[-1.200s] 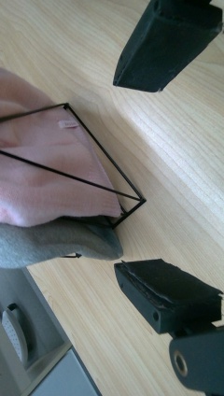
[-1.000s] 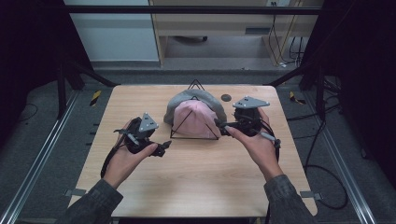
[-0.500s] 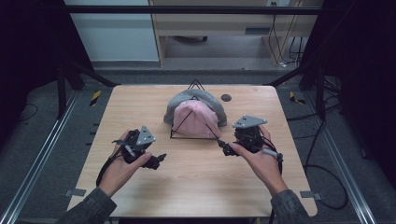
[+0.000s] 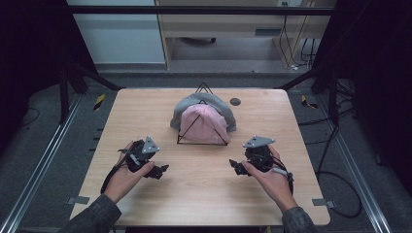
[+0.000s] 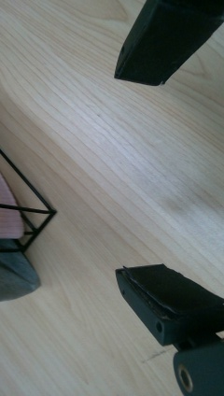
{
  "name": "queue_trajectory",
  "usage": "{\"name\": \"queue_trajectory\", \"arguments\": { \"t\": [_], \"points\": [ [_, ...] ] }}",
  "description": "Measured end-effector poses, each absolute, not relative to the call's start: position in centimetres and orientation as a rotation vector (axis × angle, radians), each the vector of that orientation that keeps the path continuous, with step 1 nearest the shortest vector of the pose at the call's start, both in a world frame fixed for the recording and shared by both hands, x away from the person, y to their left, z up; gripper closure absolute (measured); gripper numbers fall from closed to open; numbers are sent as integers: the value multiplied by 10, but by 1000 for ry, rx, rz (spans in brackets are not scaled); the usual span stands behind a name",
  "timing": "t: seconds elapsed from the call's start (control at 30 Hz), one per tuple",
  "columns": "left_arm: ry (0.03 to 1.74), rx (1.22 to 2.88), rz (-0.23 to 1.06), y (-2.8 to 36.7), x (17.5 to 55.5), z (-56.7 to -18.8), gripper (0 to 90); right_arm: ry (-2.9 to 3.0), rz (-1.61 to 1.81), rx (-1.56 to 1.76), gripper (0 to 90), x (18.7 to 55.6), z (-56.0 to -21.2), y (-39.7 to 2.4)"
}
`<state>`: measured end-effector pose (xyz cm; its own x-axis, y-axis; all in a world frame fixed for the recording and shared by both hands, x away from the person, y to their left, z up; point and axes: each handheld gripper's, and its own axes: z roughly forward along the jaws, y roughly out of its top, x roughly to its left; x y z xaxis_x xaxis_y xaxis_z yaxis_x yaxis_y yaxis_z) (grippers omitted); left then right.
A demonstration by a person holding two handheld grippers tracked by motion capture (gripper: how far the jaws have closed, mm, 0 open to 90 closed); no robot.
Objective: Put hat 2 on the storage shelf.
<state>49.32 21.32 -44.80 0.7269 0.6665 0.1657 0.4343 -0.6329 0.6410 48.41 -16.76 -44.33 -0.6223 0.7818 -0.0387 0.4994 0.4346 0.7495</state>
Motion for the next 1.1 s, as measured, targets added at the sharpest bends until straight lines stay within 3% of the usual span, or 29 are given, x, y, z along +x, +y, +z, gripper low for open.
{"name": "queue_trajectory", "arguments": {
  "t": [0.77, 1.1],
  "points": [
    [958, 2394, 367, 233, 499, -492, 37, 2327, 948, 1257, 133, 489, -496, -181],
    [966, 2349, 340, 236, 499, -497, 0, 2321, 913, 1260, 81, 490, -504, -177]
  ]
}}
